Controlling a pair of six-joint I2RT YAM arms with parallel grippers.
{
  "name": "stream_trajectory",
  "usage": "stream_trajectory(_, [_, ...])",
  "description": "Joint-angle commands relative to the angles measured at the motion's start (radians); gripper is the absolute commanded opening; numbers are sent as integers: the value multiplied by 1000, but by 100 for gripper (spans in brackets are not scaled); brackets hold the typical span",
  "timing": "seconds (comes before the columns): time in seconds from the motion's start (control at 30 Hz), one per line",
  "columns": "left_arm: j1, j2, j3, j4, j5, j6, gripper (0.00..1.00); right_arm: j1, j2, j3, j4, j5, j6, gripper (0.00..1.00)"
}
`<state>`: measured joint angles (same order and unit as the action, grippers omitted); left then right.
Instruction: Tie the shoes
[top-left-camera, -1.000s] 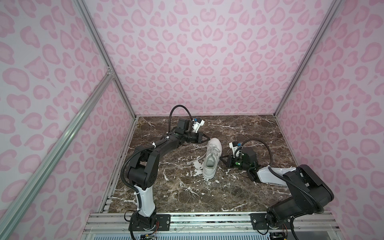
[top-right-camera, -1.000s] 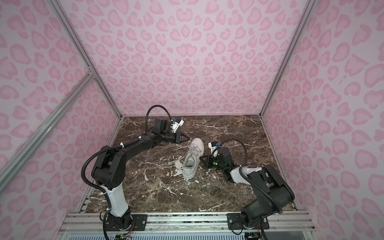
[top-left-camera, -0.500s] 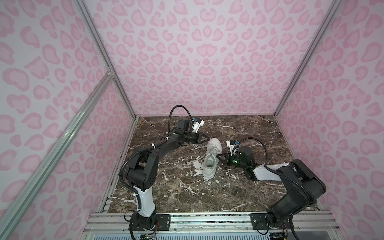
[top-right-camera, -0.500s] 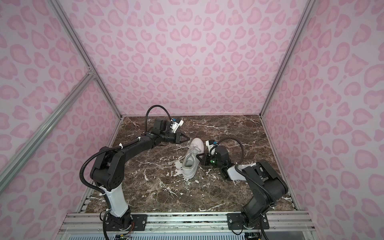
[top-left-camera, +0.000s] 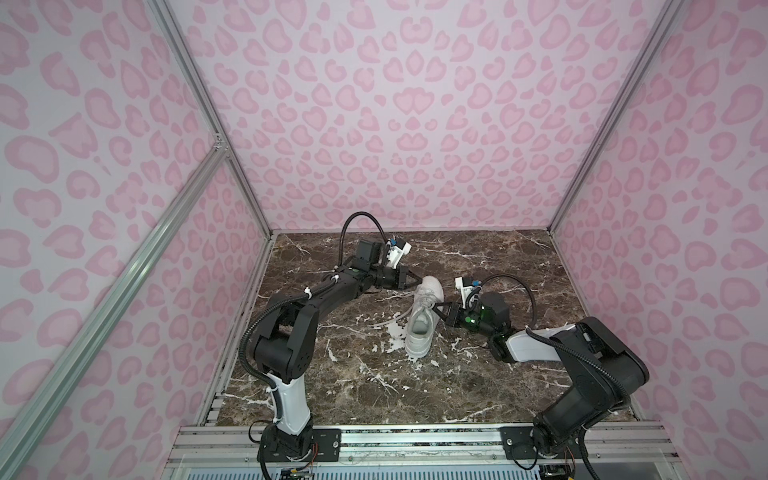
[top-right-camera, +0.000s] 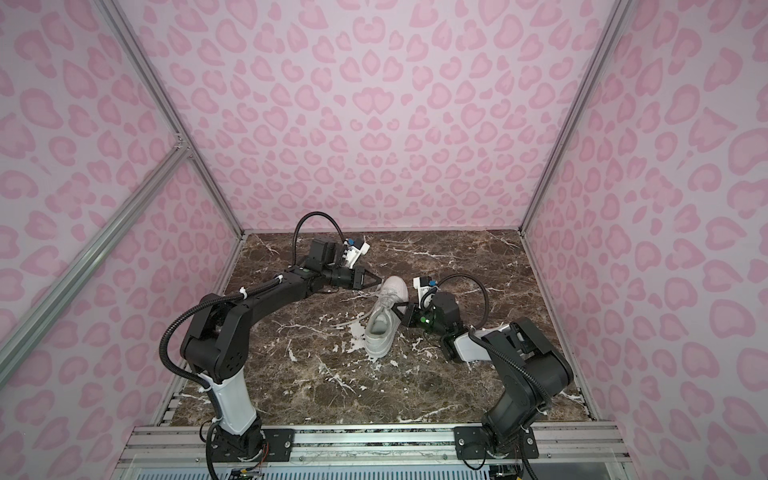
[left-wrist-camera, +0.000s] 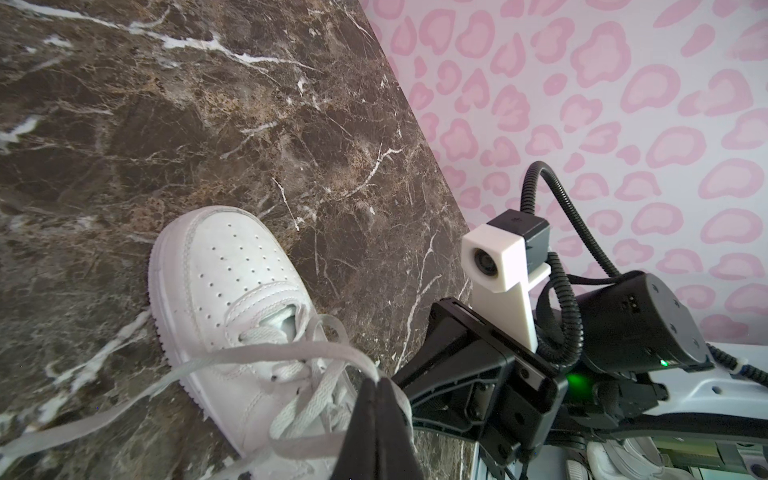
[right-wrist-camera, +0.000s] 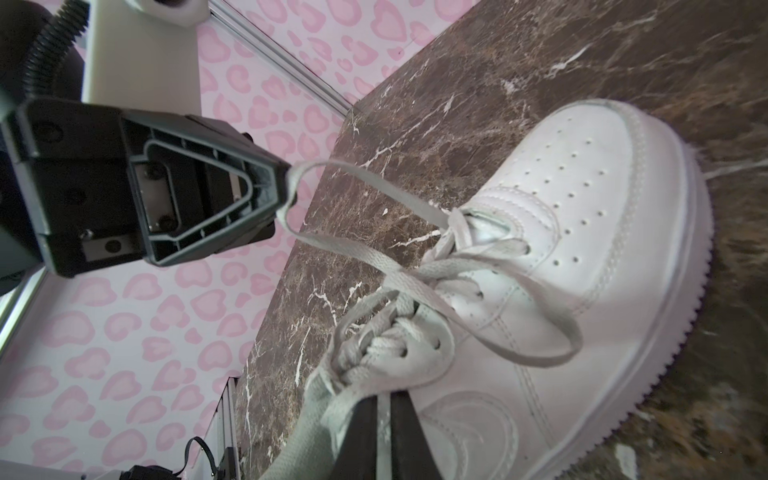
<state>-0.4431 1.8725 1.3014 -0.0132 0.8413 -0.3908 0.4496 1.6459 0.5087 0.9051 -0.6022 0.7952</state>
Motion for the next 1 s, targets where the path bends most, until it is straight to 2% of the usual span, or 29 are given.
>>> stream_trajectory(0.0, [-3,-24,-15,-7,-3,0,3,1,17,0,84,-1,33,12])
stream_trajectory(0.47, [-19,-40,-54,-6,-4,-24,3,4,122,-15,347,-39,174,18])
stream_trajectory(0.97, [-29,-27,-53,-15,2,-42,3,5,191,1,467,-50,237,22])
